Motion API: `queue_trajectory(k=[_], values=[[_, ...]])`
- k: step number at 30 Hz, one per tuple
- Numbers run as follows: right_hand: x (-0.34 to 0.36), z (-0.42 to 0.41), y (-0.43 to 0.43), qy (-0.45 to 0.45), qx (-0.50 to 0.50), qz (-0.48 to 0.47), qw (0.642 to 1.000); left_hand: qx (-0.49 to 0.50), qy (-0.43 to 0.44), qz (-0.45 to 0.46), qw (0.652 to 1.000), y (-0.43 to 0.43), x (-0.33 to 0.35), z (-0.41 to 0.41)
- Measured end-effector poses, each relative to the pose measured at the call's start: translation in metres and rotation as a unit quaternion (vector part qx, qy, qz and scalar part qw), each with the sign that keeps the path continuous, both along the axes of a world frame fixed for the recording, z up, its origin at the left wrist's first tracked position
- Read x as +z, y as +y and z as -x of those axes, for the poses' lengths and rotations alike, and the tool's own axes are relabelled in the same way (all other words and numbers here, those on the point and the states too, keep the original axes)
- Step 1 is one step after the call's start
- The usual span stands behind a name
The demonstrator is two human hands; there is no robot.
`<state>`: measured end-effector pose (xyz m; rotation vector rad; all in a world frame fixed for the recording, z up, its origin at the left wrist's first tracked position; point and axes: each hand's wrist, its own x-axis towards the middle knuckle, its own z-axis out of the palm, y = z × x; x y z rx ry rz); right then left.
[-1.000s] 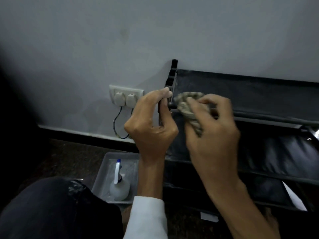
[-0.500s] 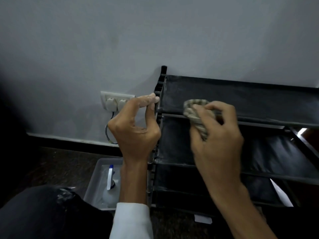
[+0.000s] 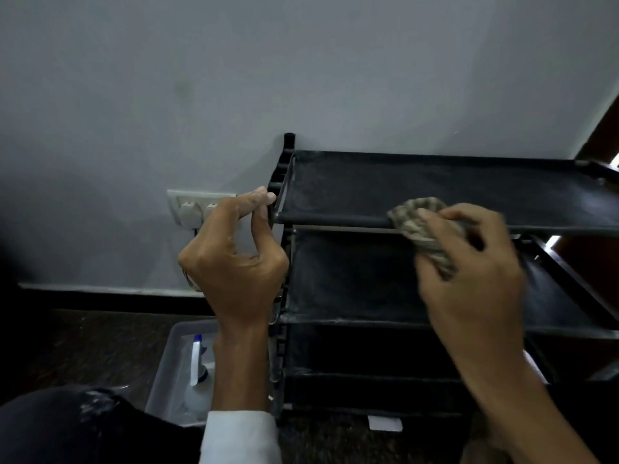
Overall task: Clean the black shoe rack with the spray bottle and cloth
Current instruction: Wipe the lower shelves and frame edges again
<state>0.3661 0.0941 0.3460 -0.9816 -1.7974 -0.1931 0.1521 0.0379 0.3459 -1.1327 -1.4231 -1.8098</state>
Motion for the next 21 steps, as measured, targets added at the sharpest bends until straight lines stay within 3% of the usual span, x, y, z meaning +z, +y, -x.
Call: queue_trajectory(k=[5,7,10,13,18,21], values=[[0.0,-0.014,0.003,0.016,-0.019,0.006,1.0,0.067,0.045,-0.022,0.996,0.002,0.009,-0.02],[-0.001,-0.011,0.002,0.024,-0.015,0.007,1.0,0.03,0.093,-0.031,0.995,0.01,0.015,-0.04],[-0.002,-0.015,0.004,0.028,-0.007,0.009,1.0,-0.118,0.145,0.086,0.979,0.026,0.017,-0.072],[-0.004,-0.013,0.003,0.046,0.015,0.013,0.999,-0.152,0.144,0.179,0.961,0.04,0.004,-0.087],[-0.006,0.0,-0.002,0.08,0.054,0.04,0.995,-0.108,0.143,0.15,0.972,0.051,-0.01,-0.091],[-0.004,-0.013,0.005,0.06,0.015,0.023,0.998,-0.095,0.169,0.131,0.972,0.056,-0.013,-0.09]])
